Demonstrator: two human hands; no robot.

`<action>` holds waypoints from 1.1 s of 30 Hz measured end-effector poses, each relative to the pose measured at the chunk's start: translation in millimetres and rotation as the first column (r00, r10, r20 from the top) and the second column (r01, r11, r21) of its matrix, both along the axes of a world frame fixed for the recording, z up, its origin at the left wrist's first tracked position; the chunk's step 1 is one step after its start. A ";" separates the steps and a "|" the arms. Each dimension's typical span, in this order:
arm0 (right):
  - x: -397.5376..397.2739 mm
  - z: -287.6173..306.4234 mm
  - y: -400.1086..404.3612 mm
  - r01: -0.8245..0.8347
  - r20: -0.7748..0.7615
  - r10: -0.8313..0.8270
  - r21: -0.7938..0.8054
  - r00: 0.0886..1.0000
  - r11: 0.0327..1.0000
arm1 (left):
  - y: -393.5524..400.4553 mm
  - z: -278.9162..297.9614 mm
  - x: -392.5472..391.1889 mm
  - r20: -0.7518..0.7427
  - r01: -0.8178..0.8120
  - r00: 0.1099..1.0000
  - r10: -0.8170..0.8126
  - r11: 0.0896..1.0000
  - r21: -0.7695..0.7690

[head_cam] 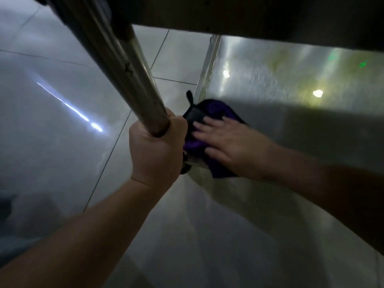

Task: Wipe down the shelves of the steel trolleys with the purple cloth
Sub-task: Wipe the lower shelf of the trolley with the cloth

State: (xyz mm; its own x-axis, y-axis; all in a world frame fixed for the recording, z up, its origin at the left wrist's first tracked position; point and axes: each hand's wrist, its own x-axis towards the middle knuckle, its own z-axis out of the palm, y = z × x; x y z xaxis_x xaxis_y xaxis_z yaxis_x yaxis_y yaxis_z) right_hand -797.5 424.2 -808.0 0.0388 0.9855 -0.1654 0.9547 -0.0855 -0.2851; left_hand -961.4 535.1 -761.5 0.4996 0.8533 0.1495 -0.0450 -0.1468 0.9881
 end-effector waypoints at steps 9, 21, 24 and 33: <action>73.8 -5.1 136.4 0.615 -0.019 -0.615 0.004 0.788 0.788 | 0.5 -0.8 2.6 0.025 -0.003 1.000 0.004 1.000 -0.028; -48.1 -10.8 39.1 0.258 -0.014 -0.258 0.031 0.966 0.966 | -1.5 0.9 1.5 0.023 -0.041 0.999 0.042 0.999 -0.014; -61.3 -11.1 26.0 0.260 -0.024 -0.259 0.028 0.965 0.965 | -3.3 3.7 1.7 -0.004 -0.059 0.998 0.059 0.998 -0.009; -50.9 -4.1 -27.3 0.234 0.014 -0.234 0.031 0.972 0.972 | 2.4 4.6 4.5 -0.025 -0.103 0.994 0.103 0.994 -0.028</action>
State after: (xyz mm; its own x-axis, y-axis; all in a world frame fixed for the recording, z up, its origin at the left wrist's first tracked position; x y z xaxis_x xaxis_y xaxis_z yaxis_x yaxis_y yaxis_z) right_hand -848.4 397.0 -812.1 0.2714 0.9531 -0.1342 0.9141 -0.2989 -0.2739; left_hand -956.9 537.5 -756.9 0.4119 0.9042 0.1128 -0.0075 -0.1204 0.9927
